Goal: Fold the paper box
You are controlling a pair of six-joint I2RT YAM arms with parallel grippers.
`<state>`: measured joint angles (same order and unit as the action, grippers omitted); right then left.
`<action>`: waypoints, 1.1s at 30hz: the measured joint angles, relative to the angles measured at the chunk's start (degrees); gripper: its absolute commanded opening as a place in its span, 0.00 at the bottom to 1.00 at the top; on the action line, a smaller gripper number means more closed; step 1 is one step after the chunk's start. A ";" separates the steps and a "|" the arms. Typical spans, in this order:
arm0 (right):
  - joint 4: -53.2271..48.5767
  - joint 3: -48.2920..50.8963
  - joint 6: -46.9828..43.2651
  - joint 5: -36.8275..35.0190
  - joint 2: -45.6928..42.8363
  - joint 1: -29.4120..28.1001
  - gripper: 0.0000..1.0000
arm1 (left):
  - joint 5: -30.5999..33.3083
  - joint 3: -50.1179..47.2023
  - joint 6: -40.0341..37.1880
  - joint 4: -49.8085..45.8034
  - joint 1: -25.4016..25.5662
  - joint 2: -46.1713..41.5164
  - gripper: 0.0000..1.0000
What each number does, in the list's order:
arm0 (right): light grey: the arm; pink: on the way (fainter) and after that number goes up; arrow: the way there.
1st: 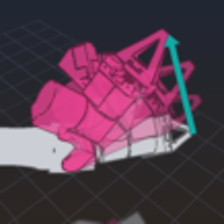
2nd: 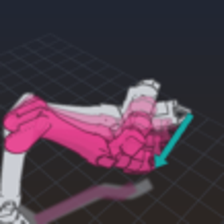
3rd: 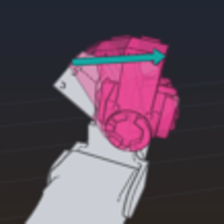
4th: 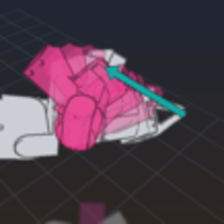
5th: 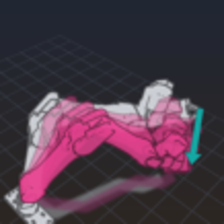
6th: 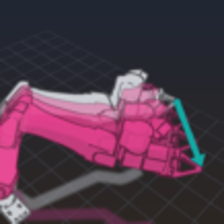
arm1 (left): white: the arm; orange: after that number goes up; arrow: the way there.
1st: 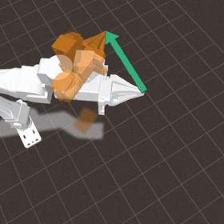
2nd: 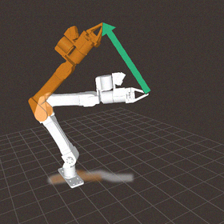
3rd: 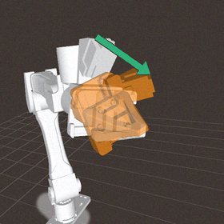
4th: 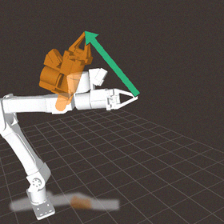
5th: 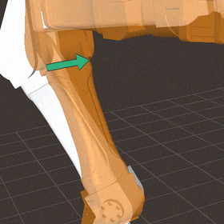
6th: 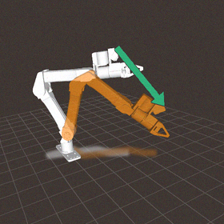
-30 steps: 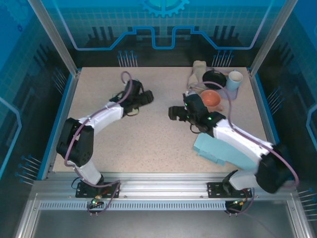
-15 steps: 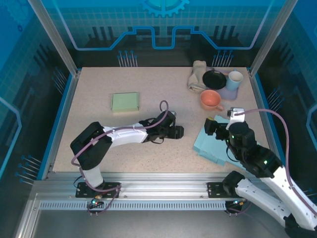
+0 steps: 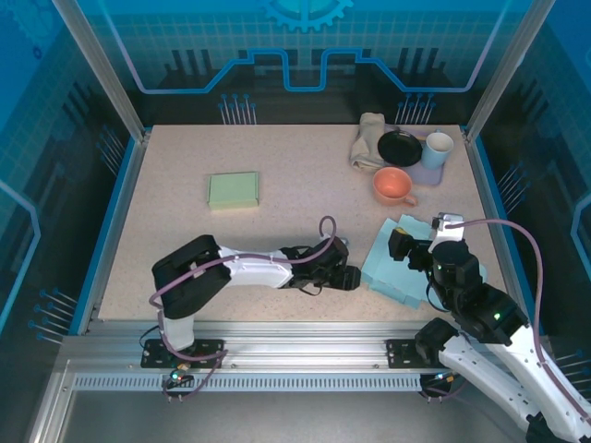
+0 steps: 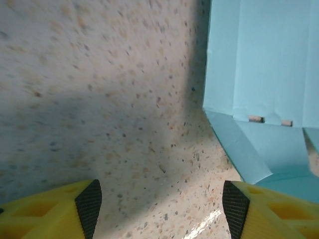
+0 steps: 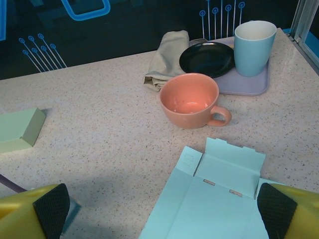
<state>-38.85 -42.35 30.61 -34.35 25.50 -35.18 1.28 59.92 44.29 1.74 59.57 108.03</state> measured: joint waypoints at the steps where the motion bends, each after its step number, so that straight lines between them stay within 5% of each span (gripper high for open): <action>1: 0.13 0.07 0.00 0.07 0.00 0.00 1.00 | 0.22 0.35 0.37 -0.17 0.17 0.20 0.67; 33: 2.05 0.42 -0.02 3.30 3.39 0.11 1.00 | 3.82 2.10 3.26 3.91 5.62 -2.75 0.62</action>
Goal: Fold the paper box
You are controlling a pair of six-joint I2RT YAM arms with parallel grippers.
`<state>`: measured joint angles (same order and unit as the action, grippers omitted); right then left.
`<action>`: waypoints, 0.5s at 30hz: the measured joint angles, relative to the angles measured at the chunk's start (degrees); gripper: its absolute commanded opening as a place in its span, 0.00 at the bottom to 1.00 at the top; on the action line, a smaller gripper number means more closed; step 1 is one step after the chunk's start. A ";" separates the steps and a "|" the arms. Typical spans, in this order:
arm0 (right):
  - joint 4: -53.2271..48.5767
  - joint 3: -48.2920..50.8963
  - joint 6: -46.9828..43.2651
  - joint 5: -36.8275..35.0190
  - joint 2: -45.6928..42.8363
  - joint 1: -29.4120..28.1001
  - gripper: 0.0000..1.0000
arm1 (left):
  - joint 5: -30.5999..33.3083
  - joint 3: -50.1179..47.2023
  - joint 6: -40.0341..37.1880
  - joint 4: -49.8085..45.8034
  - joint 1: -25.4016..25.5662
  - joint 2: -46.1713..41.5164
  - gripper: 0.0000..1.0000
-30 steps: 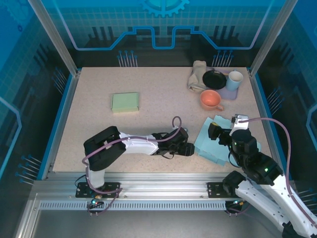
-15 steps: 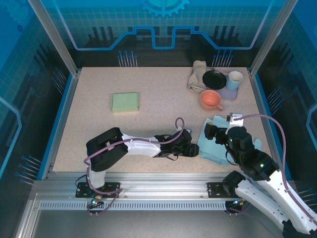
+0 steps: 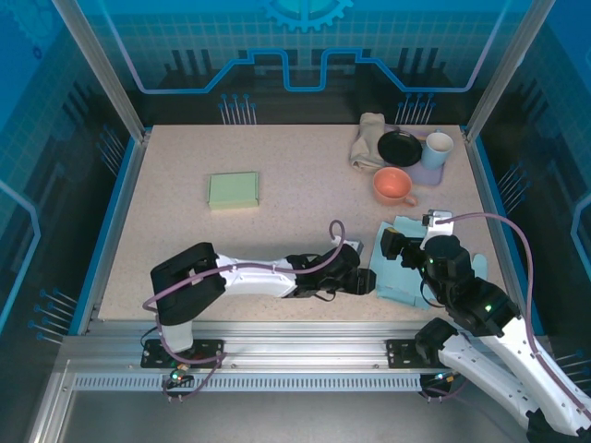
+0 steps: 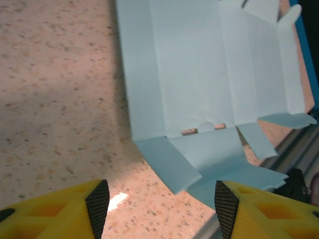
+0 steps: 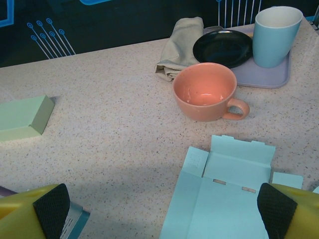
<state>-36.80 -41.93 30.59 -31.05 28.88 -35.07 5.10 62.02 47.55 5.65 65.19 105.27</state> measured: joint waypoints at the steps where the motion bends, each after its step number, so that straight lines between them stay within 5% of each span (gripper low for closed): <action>1: 0.02 0.00 0.00 0.00 0.00 0.00 1.00 | -0.04 0.44 -0.07 -0.48 0.35 0.13 0.62; 15: 0.09 0.17 0.00 0.20 -0.04 0.26 1.00 | -2.64 6.14 4.15 -2.47 0.96 8.35 0.64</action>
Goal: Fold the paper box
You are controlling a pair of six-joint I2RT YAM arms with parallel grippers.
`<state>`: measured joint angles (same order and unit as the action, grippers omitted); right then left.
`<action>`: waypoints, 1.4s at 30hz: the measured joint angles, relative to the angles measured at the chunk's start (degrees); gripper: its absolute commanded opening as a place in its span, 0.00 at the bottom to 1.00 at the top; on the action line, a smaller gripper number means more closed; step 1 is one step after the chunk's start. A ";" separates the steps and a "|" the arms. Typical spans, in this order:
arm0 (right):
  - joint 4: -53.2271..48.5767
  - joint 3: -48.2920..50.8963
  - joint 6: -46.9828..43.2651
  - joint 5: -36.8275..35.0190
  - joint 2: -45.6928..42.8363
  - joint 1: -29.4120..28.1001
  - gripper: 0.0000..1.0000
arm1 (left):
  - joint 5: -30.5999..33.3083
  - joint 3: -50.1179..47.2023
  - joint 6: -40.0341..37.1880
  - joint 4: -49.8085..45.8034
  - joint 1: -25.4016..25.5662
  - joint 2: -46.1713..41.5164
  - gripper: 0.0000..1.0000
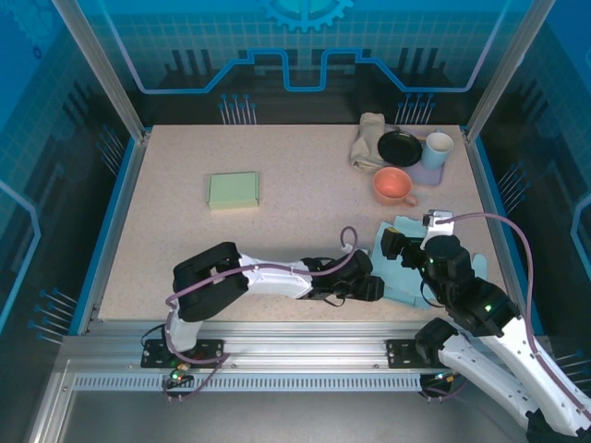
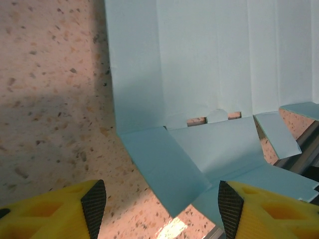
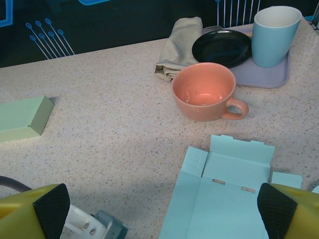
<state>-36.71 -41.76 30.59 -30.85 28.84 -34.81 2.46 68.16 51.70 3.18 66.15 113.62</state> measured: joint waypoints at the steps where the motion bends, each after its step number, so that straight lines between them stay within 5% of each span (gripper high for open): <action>1: 0.13 0.11 0.00 0.04 0.00 0.00 1.00 | -0.48 0.33 0.57 0.09 -0.04 0.48 0.64; 22: 0.31 0.33 0.00 1.18 0.00 0.00 1.00 | 0.52 1.11 7.50 4.35 -4.09 3.63 0.12; 24: 0.31 0.33 0.00 1.31 0.00 0.00 1.00 | 1.36 1.11 7.50 5.40 -5.07 3.63 0.00; 33: 0.33 0.44 0.00 1.36 -0.28 0.00 1.00 | 4.42 0.50 0.96 5.68 -8.74 1.73 0.00; 42: 1.42 0.48 -2.67 5.88 0.31 0.07 1.00 | 9.42 -7.74 -22.14 -2.38 -15.32 -19.74 0.00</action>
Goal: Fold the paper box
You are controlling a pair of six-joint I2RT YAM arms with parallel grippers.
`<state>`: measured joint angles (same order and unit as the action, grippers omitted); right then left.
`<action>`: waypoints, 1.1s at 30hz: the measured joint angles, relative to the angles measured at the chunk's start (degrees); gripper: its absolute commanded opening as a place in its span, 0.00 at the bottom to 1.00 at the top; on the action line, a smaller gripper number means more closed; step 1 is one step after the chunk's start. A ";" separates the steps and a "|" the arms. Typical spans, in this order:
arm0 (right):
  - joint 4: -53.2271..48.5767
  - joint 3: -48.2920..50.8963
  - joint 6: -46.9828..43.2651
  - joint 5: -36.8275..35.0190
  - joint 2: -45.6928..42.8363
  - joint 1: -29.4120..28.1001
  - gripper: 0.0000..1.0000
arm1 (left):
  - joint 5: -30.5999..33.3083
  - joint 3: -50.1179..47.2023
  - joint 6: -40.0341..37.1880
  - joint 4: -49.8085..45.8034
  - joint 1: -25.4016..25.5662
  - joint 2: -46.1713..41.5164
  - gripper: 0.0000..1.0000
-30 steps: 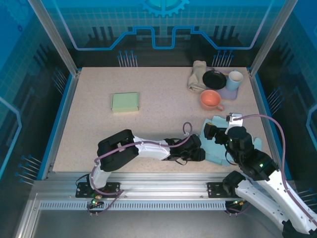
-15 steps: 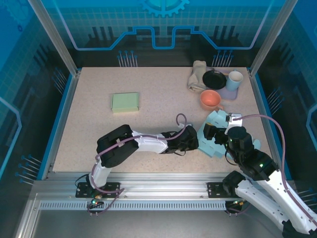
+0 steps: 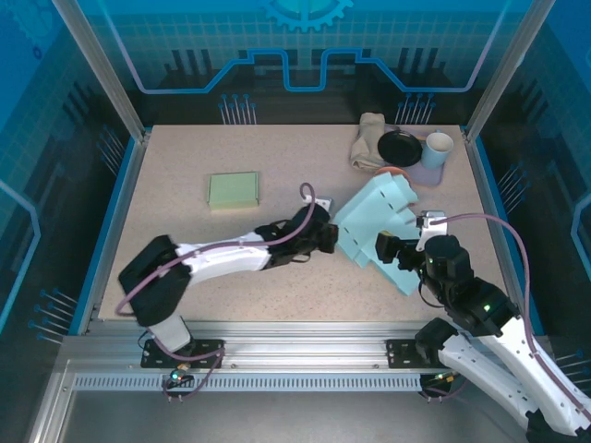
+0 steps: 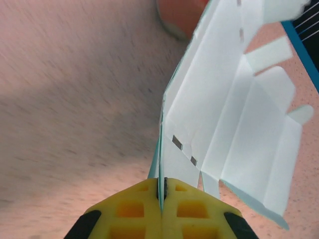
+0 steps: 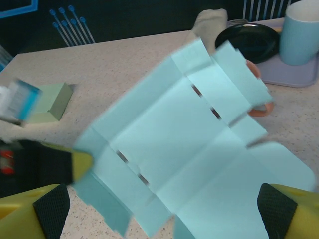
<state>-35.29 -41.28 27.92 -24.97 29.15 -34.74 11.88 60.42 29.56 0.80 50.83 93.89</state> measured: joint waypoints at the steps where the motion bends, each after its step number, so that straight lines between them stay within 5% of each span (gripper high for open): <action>1: 0.44 0.04 -0.57 0.66 0.39 0.04 1.00 | 0.63 -0.52 -3.30 -0.59 -0.52 -1.99 0.00; 10: 3.45 -4.83 -6.14 7.32 11.85 0.17 0.96 | 1.03 -5.03 -28.70 -2.25 -3.61 -6.88 0.00; 13: 4.85 -11.06 -9.84 8.02 17.55 0.74 0.75 | 1.57 -6.56 -33.00 -2.27 -4.31 -8.44 0.00; 15: 8.33 -14.21 -13.53 9.55 20.20 1.44 0.72 | 1.66 -6.60 -34.97 -2.12 -4.90 -9.62 0.00; 17: 12.63 -16.61 -18.95 11.82 22.86 2.12 0.81 | 1.68 -6.58 -36.83 -1.95 -5.60 -11.06 0.00; 21: 16.59 -24.00 -35.43 20.22 32.28 4.15 0.67 | 1.22 -5.66 -39.87 -2.12 -7.15 -12.94 0.00; 25: 14.82 -31.74 -53.33 30.40 41.81 7.50 0.64 | -0.46 -3.08 -41.88 -3.19 -8.72 -14.19 0.00; 33: -3.87 -49.92 -86.36 37.33 53.24 9.55 0.61 | -1.70 -0.13 -43.65 -5.46 -9.09 -16.92 0.00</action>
<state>-39.16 -91.20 -58.43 12.36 82.39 -25.19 10.17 60.29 -14.09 -4.67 41.74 76.97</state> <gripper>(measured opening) 0.634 0.051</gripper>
